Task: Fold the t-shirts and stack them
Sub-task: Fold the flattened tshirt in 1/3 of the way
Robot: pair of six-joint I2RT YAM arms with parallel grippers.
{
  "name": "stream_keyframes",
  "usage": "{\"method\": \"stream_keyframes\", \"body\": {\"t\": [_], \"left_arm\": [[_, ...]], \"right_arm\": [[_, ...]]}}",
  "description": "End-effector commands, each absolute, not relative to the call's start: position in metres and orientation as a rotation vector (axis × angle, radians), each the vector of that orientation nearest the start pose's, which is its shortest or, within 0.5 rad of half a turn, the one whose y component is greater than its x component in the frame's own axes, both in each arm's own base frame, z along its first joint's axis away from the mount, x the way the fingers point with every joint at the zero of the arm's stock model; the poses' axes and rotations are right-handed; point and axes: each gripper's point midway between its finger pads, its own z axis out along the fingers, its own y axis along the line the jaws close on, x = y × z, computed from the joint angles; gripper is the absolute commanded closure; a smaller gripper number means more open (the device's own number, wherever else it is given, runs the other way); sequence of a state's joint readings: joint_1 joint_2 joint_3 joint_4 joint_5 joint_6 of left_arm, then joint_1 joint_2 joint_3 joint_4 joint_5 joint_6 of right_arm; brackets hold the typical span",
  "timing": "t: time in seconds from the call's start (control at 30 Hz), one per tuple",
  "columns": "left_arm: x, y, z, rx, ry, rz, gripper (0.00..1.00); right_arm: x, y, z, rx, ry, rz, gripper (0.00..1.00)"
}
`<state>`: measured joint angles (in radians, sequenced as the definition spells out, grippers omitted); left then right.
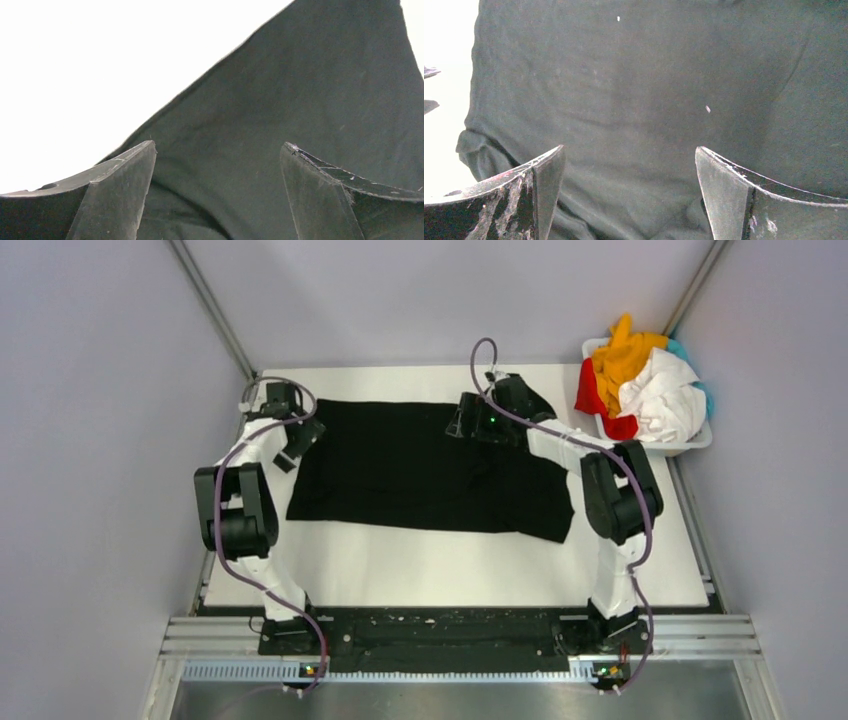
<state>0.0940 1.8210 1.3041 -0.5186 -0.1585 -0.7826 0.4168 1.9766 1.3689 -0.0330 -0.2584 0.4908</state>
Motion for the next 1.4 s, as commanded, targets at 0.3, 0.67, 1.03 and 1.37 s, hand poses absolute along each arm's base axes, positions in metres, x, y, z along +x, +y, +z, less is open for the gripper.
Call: {"method": "stream_keyframes", "body": {"t": [0.3, 0.67, 1.03, 1.37], "left_arm": [[0.411, -0.013, 0.11, -0.938, 2.301, -0.438, 0.01], [0.398, -0.037, 0.05, -0.953, 2.429, -0.369, 0.01], [0.45, 0.067, 0.076, -1.151, 2.233, 0.084, 0.02], [0.445, 0.013, 0.099, -1.028, 2.284, -0.252, 0.03]], "right_arm": [[0.341, 0.209, 0.093, -0.009, 2.352, 0.612, 0.01], [0.285, 0.179, 0.035, 0.025, 2.491, 0.536, 0.01], [0.279, 0.16, 0.022, 0.037, 2.533, 0.408, 0.01], [0.287, 0.163, 0.047, 0.024, 2.457, 0.435, 0.01]]}}
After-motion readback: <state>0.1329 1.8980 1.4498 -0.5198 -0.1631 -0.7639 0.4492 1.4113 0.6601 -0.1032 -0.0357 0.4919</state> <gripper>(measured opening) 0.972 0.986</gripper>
